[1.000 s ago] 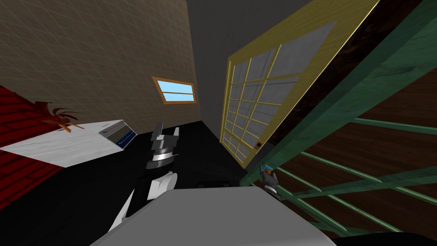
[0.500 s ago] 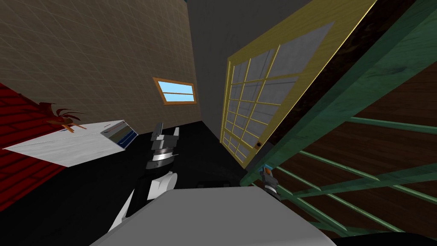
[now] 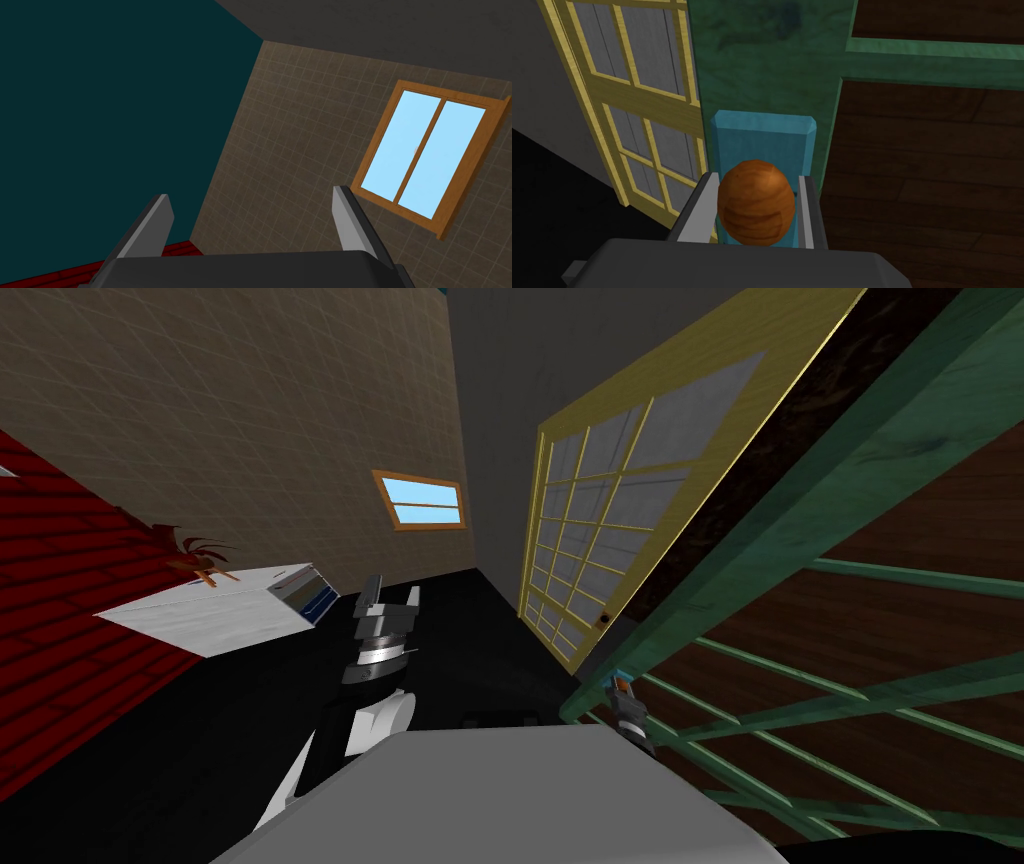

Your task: Pull the door open

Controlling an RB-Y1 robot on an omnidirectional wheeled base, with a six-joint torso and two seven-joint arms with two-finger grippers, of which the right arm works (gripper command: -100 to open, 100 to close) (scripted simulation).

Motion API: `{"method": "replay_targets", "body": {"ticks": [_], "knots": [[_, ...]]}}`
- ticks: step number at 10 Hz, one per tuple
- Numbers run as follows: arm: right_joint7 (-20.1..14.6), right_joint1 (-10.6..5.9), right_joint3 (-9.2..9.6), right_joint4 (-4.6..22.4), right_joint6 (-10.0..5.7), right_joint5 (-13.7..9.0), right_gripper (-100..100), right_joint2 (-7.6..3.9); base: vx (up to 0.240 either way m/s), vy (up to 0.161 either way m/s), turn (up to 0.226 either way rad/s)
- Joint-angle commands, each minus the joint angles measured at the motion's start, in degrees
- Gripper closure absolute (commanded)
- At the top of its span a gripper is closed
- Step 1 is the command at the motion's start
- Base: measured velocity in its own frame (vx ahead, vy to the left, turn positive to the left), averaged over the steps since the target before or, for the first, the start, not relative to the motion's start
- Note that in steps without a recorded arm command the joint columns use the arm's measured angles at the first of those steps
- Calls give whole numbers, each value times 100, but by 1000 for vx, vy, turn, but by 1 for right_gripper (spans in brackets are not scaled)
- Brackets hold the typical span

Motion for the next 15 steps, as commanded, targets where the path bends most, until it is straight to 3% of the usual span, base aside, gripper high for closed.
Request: {"method": "replay_targets", "body": {"ticks": [1, 4, 5, 6, 14, 15], "knots": [[-85, 93, 143, -86, -15, 71, 100, -18, -256, 72, 58], [-232, 173, 356, -206, -46, 187, 100, -103, -231, 22, 44], [-188, 191, 323, -201, -20, 165, 100, -77, -109, -2, 25], [-246, 243, 467, -249, -64, 254, 100, -109, -173, 11, 61], [-500, 442, 1001, -452, -344, 614, 100, -338, -203, -4, 50], [-467, 449, 961, -470, -302, 588, 100, -326, -87, 3, 10]]}}
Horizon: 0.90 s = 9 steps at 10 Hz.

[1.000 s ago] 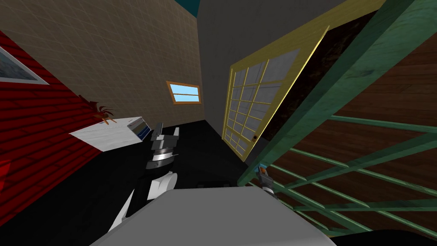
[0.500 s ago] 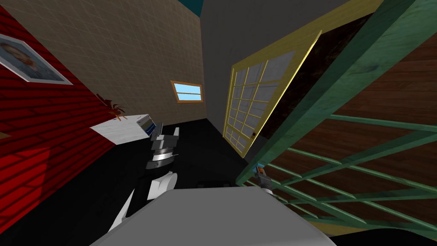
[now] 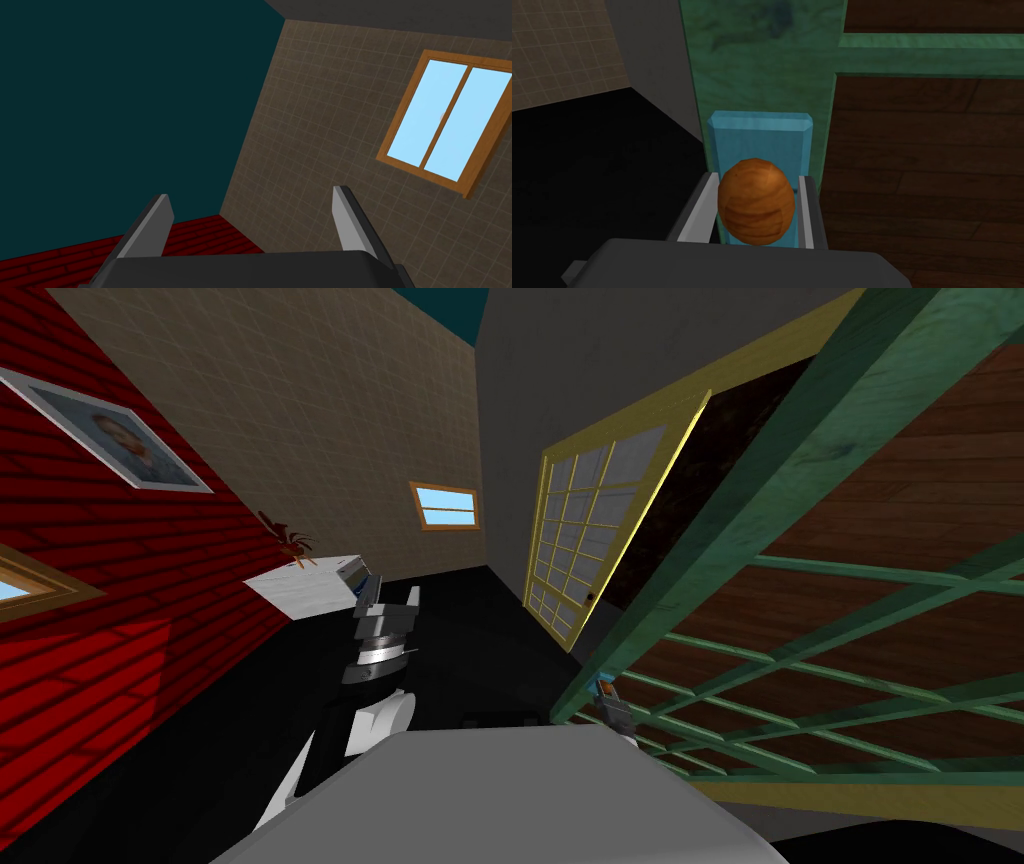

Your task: Pull the door open

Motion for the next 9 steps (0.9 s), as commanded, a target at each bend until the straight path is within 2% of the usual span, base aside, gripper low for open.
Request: {"method": "replay_targets", "body": {"ticks": [1, 9], "knots": [[-58, 26, 96, 6, -81, 65, 100, -51, -146, -4, 80], [-323, 142, 535, 35, -448, 361, 100, -280, -194, -25, 68]]}}
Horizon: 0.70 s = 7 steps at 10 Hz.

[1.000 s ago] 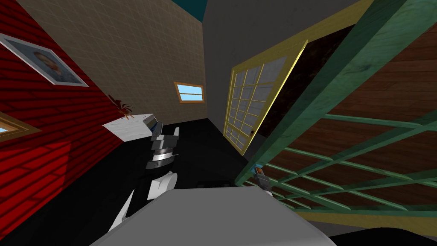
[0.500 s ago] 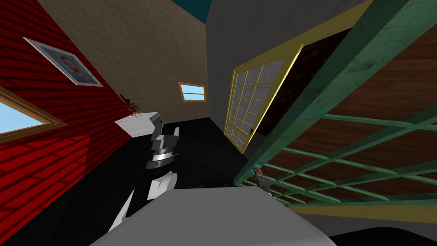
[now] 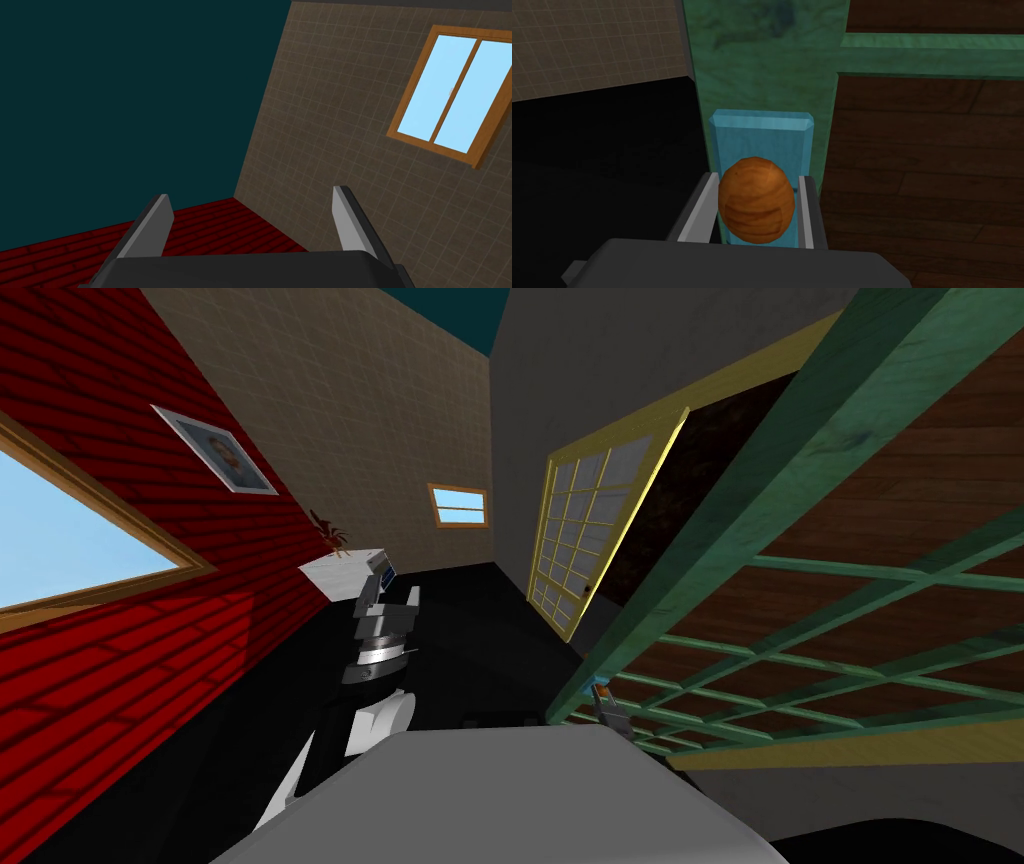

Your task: Pull the door open

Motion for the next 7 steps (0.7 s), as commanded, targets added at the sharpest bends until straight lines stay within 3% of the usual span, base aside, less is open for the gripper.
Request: {"method": "replay_targets", "body": {"ticks": [1, 7], "knots": [[0, 0, 0, 0, 0, 0, 100, 0, -95, -8, 18], [-283, -26, 233, 239, -291, 155, 100, -175, -202, -18, 120]]}}
